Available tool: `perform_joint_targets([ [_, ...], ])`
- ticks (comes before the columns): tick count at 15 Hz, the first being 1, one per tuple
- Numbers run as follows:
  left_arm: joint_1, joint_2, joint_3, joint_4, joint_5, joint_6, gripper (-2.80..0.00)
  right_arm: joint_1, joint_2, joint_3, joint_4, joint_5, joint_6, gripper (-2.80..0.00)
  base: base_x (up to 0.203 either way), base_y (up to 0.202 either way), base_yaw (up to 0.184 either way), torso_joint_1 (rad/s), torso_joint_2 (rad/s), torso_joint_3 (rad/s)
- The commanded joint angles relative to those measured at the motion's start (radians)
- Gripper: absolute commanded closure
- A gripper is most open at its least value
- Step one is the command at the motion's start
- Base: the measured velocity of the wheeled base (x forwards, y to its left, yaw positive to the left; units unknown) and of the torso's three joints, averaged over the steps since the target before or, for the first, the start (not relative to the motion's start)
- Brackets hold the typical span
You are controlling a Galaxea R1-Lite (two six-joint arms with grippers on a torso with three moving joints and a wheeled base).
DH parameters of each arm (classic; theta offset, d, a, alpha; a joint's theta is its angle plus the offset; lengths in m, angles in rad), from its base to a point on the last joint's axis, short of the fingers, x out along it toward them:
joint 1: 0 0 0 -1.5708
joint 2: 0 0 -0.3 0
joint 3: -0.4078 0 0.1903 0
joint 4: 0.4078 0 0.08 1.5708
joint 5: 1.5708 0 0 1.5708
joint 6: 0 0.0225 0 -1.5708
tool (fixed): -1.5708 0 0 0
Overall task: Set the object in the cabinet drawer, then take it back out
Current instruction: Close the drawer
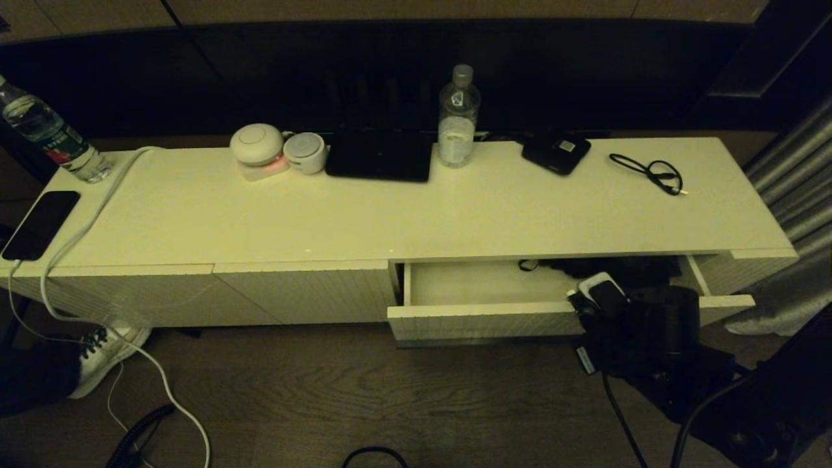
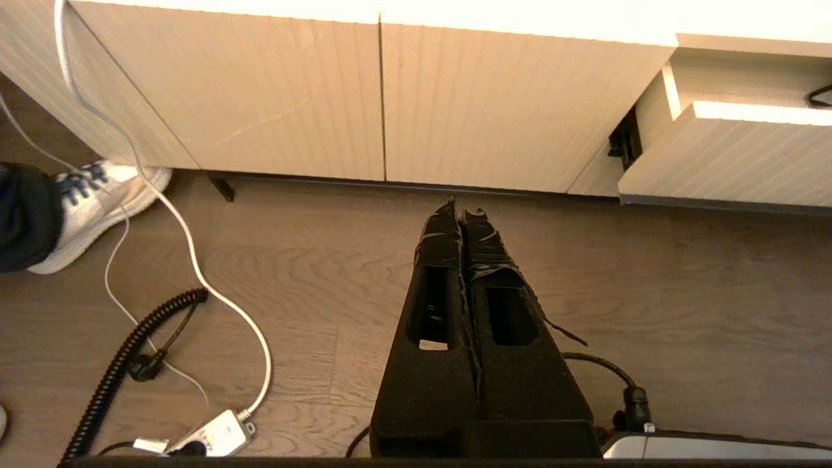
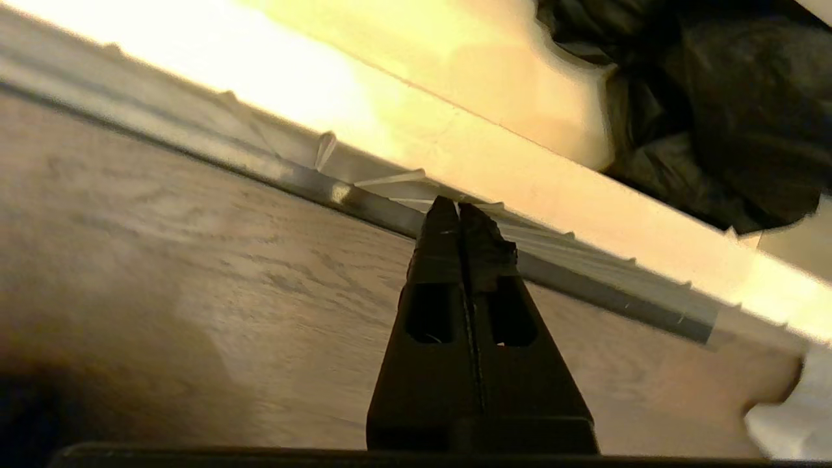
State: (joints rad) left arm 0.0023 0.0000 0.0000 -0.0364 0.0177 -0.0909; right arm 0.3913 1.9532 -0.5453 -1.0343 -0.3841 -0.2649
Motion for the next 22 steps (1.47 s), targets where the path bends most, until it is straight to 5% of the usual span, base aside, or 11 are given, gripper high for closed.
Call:
perform_joint_targets([
  [1,-0.001,-0.002,0.0,0.0,0.001,-0.001,0.0,0.0,0.028,-0.032,-0.012,-0.013,0.025,0.0,0.0,0.0,0.0,0.0,0.0,0.0],
  [22,0.001,-0.002,0.0,0.0,0.001,-0.001,0.0,0.012,0.124,-0.206,-0.079,-0.068,0.092,0.0,0.0,0.0,0.0,0.0,0.0,0.0],
])
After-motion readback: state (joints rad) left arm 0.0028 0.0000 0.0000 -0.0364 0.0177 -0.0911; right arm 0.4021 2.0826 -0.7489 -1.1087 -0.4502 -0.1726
